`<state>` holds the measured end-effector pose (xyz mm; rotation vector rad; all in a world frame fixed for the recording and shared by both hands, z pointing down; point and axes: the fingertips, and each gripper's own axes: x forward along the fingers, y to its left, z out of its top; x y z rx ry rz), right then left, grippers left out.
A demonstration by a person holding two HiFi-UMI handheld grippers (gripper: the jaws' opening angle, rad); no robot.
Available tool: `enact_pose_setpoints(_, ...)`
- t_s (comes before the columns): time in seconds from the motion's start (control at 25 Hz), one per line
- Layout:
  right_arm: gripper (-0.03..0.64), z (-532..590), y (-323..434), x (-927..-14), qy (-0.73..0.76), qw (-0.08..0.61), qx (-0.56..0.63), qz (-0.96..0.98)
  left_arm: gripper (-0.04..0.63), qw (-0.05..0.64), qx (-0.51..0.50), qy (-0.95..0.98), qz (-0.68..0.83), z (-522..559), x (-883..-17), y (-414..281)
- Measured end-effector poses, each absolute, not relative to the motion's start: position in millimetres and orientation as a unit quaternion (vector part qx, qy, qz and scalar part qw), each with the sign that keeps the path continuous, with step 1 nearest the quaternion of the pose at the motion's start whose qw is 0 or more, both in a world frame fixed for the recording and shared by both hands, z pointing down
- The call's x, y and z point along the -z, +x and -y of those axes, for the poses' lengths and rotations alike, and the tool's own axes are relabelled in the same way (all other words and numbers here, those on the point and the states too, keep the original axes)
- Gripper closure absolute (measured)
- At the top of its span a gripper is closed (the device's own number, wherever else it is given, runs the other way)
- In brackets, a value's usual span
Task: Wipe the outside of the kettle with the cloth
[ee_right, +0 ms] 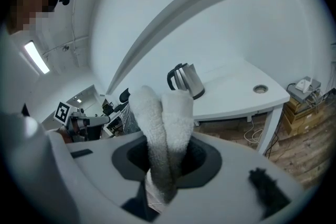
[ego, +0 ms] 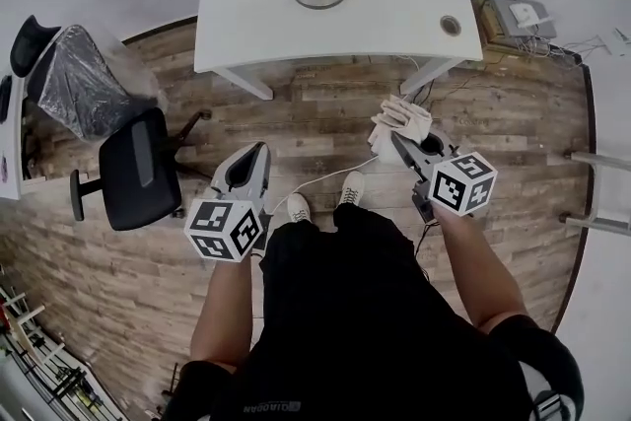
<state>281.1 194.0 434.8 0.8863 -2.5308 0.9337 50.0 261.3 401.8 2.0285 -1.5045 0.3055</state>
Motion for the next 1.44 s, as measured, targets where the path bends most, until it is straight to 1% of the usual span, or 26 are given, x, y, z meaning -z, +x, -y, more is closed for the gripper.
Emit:
enact_pose_setpoints(0.24,0.518,-248.4,265.5,-403.2,0.352,0.137,-0.313,0.871,0.589,0.262,-0.128,0.821,0.490,-272.1,-378.8,75.3)
enact_pose_setpoints(0.44,0.518,-292.2,246.1,-382.3,0.393,0.125,-0.286,0.865,0.589,0.233,-0.122,0.852,0.452,-290.4,-365.9,63.1)
enact_pose_setpoints(0.6,0.518,-317.1,238.7,-369.4,0.415,0.118,-0.269,0.861,0.589,0.226,-0.115,0.859,0.444,-301.0,-363.5,55.5)
enact_pose_setpoints(0.76,0.518,-308.1,245.6,-363.4,0.400,0.135,-0.257,0.869,0.589,0.226,-0.111,0.849,0.464,-292.8,-355.7,58.1)
enact_pose_setpoints(0.88,0.518,-288.9,257.9,-361.6,0.370,0.151,-0.240,0.884,0.588,0.246,-0.118,0.835,0.477,-280.9,-359.8,71.2)
enact_pose_setpoints(1.04,0.518,-272.1,271.7,-355.0,0.348,0.144,-0.233,0.897,0.589,0.253,-0.132,0.827,0.485,-284.9,-368.4,90.3)
enact_pose_setpoints(1.44,0.518,-269.6,269.3,-354.5,0.324,0.153,-0.227,0.906,0.589,0.243,-0.139,0.819,0.501,-286.6,-365.5,90.1)
